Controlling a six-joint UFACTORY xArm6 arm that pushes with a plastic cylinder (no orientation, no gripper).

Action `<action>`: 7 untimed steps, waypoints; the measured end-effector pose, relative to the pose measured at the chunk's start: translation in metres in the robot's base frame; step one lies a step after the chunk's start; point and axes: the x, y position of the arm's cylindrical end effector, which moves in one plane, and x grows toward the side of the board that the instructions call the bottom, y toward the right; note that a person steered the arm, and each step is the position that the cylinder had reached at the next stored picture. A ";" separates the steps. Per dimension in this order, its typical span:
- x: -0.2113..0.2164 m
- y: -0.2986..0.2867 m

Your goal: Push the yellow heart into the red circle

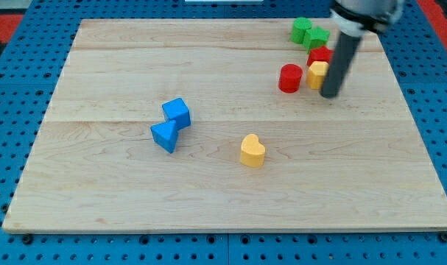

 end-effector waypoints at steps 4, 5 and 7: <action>0.213 -0.071; 0.170 -0.132; 0.061 -0.117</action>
